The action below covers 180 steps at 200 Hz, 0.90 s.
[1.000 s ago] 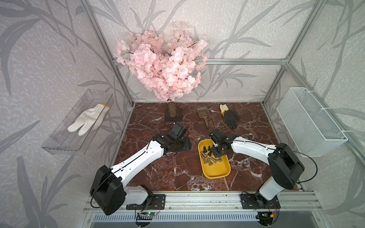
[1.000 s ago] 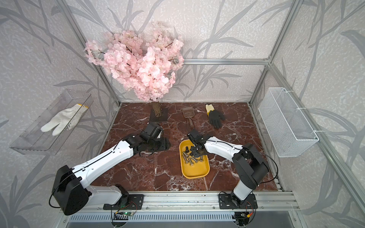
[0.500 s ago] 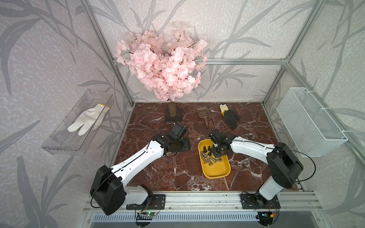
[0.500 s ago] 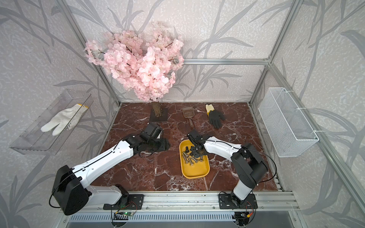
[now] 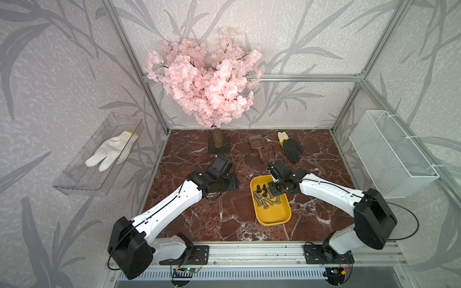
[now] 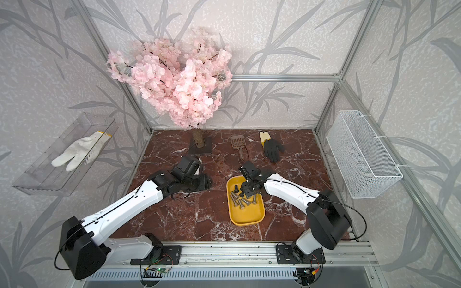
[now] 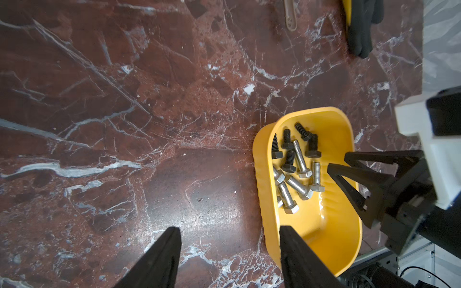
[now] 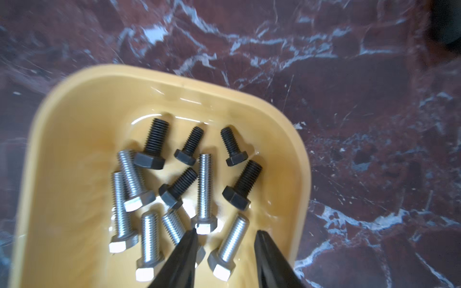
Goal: Take the screw protection sleeves out of the storage box
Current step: Place the bolt in the storage box, then reset both arms
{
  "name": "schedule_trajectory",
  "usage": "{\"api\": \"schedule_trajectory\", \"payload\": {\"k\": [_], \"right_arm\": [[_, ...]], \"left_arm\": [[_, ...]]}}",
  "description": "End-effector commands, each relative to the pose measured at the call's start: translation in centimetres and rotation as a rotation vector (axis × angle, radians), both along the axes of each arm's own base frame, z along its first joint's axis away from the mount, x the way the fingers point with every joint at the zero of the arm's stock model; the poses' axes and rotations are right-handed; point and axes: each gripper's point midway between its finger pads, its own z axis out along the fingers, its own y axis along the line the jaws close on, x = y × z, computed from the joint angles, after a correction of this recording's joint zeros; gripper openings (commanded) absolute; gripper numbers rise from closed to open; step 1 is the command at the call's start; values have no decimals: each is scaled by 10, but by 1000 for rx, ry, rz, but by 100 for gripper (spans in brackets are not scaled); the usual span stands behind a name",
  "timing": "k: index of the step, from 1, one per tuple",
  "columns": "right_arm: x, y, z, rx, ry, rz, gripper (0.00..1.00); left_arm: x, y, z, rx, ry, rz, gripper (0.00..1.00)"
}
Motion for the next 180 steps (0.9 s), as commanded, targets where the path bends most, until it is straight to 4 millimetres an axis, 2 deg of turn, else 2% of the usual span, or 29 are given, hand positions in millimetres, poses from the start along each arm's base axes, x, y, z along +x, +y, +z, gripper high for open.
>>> {"api": "schedule_trajectory", "payload": {"k": [1,8,20,30,39,43,58,69,90,108,121,140,154,169,180], "right_arm": [[-6,1,64,139,-125,17,46],[-8,-6,82,167,-189,13,50],[-11,-23,107,185,-315,-18,62],[-14,-44,122,171,-420,-52,78],[-16,-65,130,141,-516,-89,88],[-16,-75,130,120,-552,-107,91],[-15,-110,126,12,-665,-175,100],[-10,-140,128,-25,-724,-320,99],[10,-167,116,-15,-772,-456,99],[23,-193,96,-85,-775,-553,99],[30,-205,80,-114,-790,-585,99],[38,-220,61,-87,-852,-624,99],[42,-231,48,-66,-884,-649,99],[50,-235,35,-33,-858,-644,99],[58,-235,31,-31,-860,-630,99]], "left_arm": [[2,24,43,-9,-179,60,66],[1,36,56,-16,-242,99,67],[-4,61,75,-12,-356,177,75],[-10,88,84,24,-448,257,85],[-13,114,88,77,-532,337,97],[-15,124,88,109,-563,367,100],[-19,159,88,239,-663,472,100],[-21,185,84,348,-711,575,100],[-30,223,74,531,-784,778,100],[-36,238,59,640,-835,861,100],[-33,237,46,670,-875,845,100],[-24,233,15,666,-904,771,100],[-17,245,-6,650,-881,788,100],[-12,264,-22,653,-826,846,100],[2,265,-27,636,-793,815,100]]}}
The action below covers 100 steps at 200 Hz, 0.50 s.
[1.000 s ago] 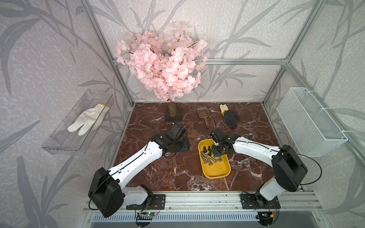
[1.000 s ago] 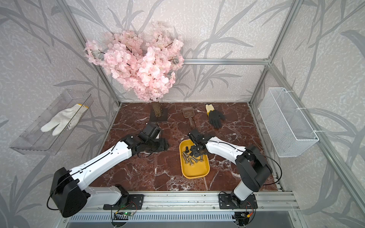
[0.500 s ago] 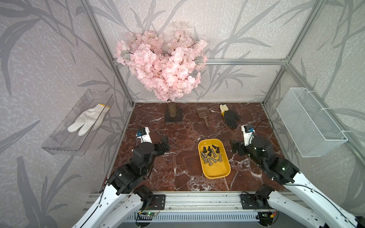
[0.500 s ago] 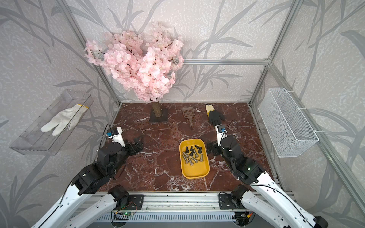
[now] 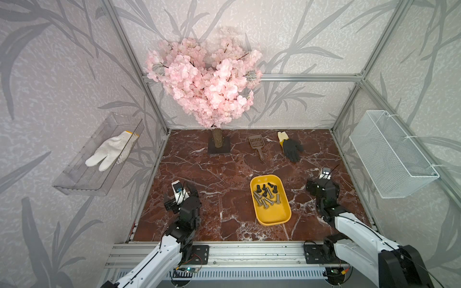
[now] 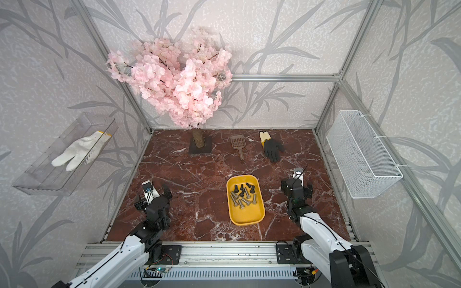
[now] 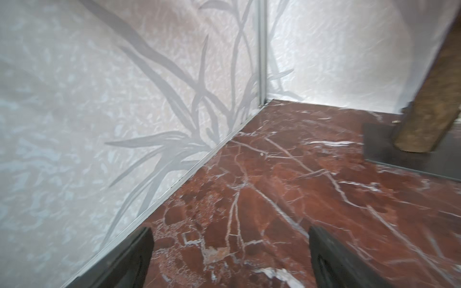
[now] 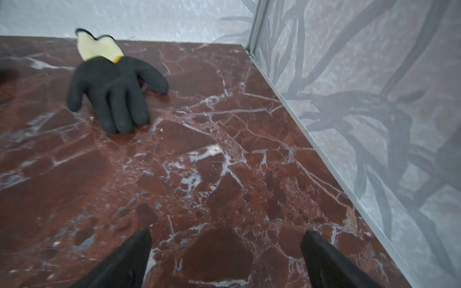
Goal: Take the screw protection sleeves out of the storage box
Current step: Reset both arms
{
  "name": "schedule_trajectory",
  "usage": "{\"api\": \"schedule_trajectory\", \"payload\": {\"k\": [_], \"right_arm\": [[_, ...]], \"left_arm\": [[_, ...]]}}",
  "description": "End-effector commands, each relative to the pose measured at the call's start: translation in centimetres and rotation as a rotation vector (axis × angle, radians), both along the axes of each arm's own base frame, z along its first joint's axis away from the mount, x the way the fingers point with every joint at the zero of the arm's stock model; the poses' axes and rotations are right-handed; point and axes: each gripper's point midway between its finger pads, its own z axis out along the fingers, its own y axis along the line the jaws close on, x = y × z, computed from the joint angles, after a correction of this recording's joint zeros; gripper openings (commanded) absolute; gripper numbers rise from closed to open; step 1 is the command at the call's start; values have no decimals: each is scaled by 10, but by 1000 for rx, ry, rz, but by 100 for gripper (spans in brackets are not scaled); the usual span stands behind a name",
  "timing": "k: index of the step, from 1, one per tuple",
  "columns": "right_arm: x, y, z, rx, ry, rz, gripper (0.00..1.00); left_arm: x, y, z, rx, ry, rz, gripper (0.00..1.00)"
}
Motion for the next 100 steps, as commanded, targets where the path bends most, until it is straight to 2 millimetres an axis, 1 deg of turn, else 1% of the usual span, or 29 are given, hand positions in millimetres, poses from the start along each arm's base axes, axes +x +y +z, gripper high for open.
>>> {"api": "schedule_trajectory", "payload": {"k": [1,4,8,14,23,28,39,41,54,68,79,88,100], "right_arm": [[33,6,39,45,-218,51,99],[36,7,37,40,-215,59,99],[40,9,41,31,-240,69,99],[45,9,42,13,-251,76,99],[52,9,40,-13,-261,81,99],[55,8,40,-22,-273,78,99],[63,8,35,-42,-280,82,99],[64,8,36,-43,-286,81,99],[70,10,24,-37,-276,93,99],[75,18,17,-33,-269,142,99],[76,14,7,-9,-241,125,99],[80,12,8,-14,-258,128,99],[83,12,5,6,-219,126,99]], "left_arm": [[27,3,18,-88,-116,-42,100],[31,4,17,-96,-111,-48,100],[36,5,16,-106,-104,-47,100],[45,6,11,-114,-72,-57,100],[59,8,11,-118,-41,-62,100],[65,9,8,-115,-21,-59,100],[77,11,10,-106,-34,-66,100],[78,10,10,-105,-37,-70,100],[85,14,9,-113,-49,-81,100],[89,23,7,-135,-63,-68,100],[93,29,1,-191,-70,-68,100],[95,33,-2,-209,-90,-65,100],[101,29,-8,-215,-85,-95,100]]}}
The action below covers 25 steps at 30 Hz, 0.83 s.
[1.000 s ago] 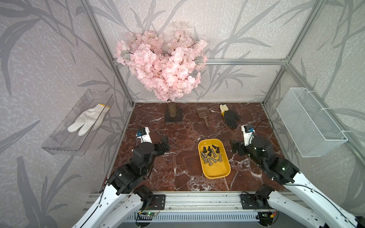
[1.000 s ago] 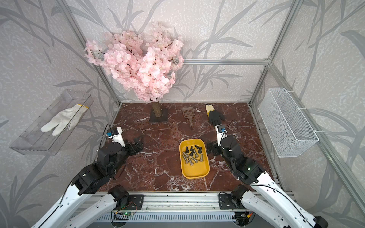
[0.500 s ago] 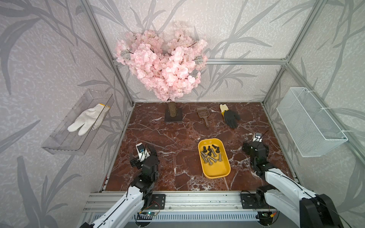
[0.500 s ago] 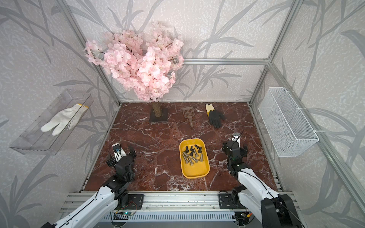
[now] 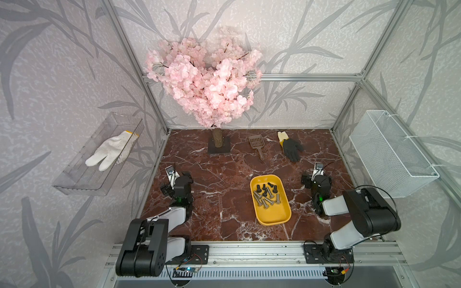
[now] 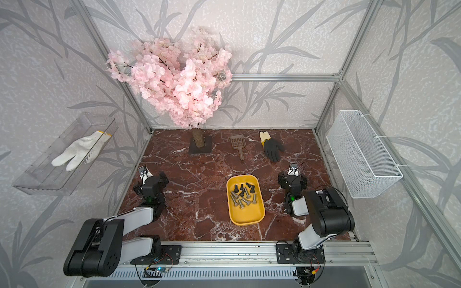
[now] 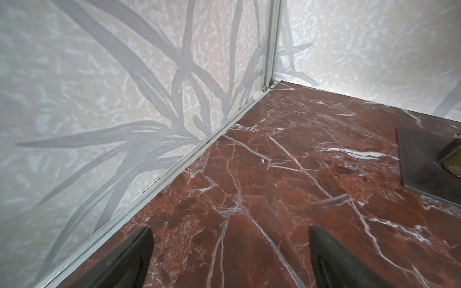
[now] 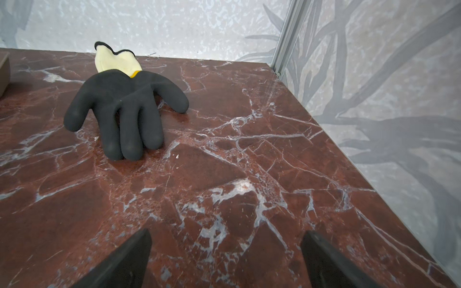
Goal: Take the screw protection sleeves out of the storage box
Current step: Reset both arms
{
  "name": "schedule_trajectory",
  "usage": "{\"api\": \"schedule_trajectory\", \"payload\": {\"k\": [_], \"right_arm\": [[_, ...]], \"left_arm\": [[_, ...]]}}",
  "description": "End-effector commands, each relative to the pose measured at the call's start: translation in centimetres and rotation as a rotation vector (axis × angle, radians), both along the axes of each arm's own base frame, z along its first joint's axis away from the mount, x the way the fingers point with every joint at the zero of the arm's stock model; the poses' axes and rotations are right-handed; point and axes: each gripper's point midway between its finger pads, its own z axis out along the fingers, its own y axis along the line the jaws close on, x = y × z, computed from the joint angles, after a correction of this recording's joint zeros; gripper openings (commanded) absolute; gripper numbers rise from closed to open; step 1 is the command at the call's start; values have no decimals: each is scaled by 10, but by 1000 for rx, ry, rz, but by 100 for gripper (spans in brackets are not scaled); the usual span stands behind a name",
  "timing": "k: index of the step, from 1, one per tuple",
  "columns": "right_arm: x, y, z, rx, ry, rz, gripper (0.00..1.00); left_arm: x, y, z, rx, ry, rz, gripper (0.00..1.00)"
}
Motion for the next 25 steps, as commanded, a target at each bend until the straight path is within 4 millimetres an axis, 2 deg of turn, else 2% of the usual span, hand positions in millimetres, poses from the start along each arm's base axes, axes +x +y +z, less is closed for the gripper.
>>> {"api": "schedule_trajectory", "payload": {"k": [1,7,10,12,14,17,25], "right_arm": [[20,2,28,31,-92,18,99],[27,-2,24,54,-61,18,99],[27,-3,24,55,-62,17,99],[27,-3,24,55,-62,18,99],[27,-3,24,55,-63,16,99],[27,-3,24,53,-61,17,99],[27,-3,24,56,-60,17,99]], "left_arm": [[22,-8,10,-59,-103,-79,100],[54,-30,-4,-57,14,-232,100],[65,-38,-11,6,-9,-264,100],[62,-37,-17,-39,64,-252,100],[64,-37,-12,-11,-3,-257,100],[63,-37,-16,-36,55,-252,100],[63,-37,-14,-32,42,-253,100]]}}
